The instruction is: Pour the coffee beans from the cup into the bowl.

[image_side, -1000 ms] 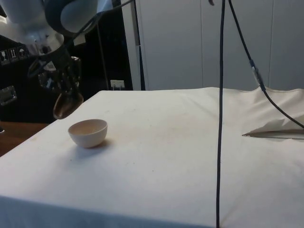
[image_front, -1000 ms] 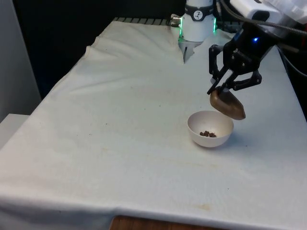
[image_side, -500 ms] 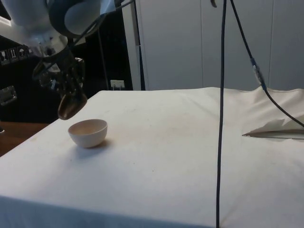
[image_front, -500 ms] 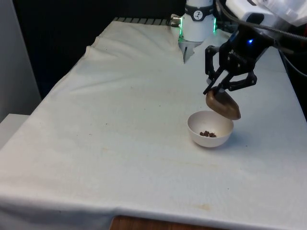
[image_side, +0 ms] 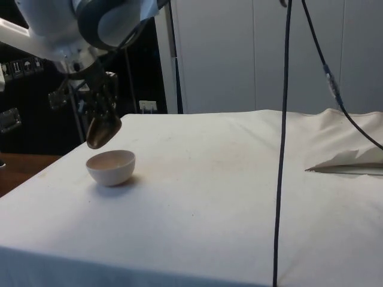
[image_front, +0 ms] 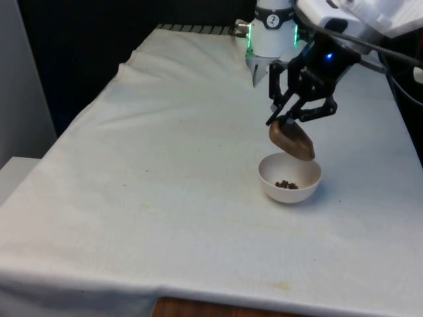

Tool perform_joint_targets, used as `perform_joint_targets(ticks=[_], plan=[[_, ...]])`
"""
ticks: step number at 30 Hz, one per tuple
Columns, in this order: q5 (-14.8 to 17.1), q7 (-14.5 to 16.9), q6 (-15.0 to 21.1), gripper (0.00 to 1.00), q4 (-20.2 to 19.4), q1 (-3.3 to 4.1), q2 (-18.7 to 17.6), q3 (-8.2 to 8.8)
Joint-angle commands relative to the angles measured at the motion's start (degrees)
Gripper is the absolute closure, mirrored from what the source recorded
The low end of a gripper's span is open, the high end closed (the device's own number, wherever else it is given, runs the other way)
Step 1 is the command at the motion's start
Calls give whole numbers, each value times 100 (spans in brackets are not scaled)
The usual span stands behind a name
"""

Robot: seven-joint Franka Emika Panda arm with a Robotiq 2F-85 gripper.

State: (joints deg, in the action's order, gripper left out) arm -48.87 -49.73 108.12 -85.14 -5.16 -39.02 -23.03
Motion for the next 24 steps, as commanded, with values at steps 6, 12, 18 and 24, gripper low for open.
perform_joint_targets(ticks=[6,12,18,24], plan=[[143,-69,435,100,-458,-74,275,80],[264,-52,579,100,-682,-6,418,286],[441,-97,1066,100,-1192,-69,733,390],[544,-103,1295,100,-1490,-63,928,493]])
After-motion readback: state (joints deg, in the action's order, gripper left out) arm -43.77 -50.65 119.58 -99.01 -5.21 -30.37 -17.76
